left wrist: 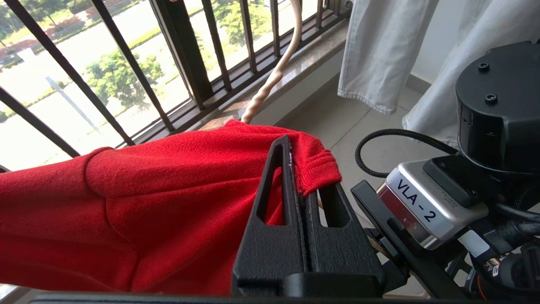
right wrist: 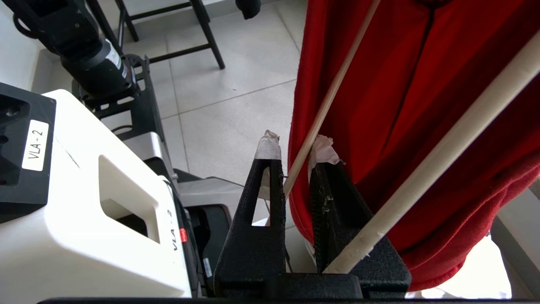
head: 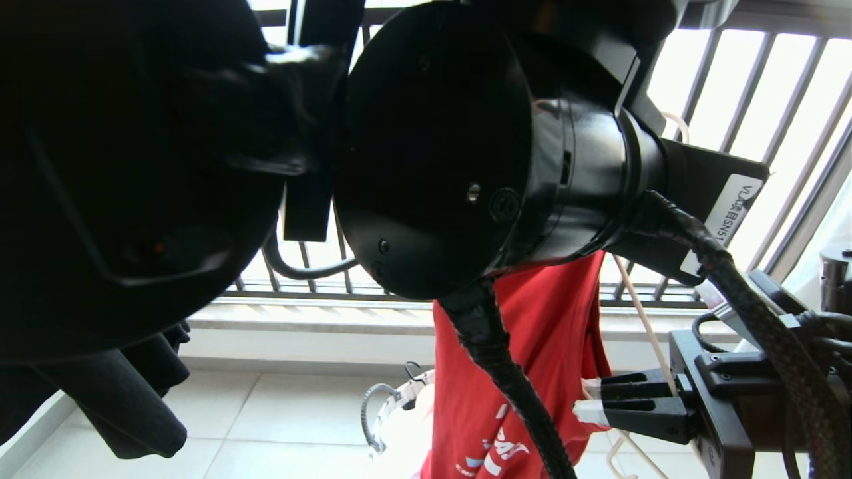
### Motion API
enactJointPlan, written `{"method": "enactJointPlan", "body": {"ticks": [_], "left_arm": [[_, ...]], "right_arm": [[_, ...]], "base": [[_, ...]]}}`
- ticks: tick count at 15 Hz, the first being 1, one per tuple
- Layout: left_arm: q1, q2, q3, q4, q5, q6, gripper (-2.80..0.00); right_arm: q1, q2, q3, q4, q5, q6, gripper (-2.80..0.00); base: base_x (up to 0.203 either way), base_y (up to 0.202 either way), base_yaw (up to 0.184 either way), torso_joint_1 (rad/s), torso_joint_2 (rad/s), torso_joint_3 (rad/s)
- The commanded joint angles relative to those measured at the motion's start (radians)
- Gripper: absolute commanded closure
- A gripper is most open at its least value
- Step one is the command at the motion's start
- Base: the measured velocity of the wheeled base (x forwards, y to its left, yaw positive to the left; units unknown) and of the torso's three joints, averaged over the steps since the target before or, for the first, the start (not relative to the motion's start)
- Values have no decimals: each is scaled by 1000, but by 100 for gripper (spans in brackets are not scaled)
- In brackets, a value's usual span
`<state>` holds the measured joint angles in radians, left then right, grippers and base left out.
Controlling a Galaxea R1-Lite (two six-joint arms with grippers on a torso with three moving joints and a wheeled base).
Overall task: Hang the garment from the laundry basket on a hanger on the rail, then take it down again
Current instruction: Hang the clothes on the clothes rack
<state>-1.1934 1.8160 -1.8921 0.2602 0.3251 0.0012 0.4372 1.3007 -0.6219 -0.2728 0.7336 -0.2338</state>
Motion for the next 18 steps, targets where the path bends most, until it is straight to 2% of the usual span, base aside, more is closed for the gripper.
{"method": "enactJointPlan", "body": {"ticks": [1, 2, 7, 10, 13, 18], "left_arm": [[-1, 3, 2, 5, 3, 0, 0], [-1, 3, 2, 5, 3, 0, -280], [0, -11, 5, 17, 4, 0, -280], [0, -52, 0, 164, 10, -14, -280], [0, -67, -19, 285, 75, -21, -280], [9, -144, 6, 317, 83, -22, -280]], "right_arm": [[0, -3, -2, -3, 4, -2, 0], [0, -3, -1, -3, 4, -2, 0], [0, -3, -2, -5, 4, -2, 0], [0, -1, -1, -3, 4, -2, 0], [0, -3, -2, -4, 3, -2, 0], [0, -12, -2, -3, 1, -2, 0]], "base": [[0, 0, 0, 0, 0, 0], [0, 0, 0, 0, 0, 0], [0, 0, 0, 0, 0, 0], [0, 0, 0, 0, 0, 0], [0, 0, 0, 0, 0, 0], [0, 0, 0, 0, 0, 0]]}}
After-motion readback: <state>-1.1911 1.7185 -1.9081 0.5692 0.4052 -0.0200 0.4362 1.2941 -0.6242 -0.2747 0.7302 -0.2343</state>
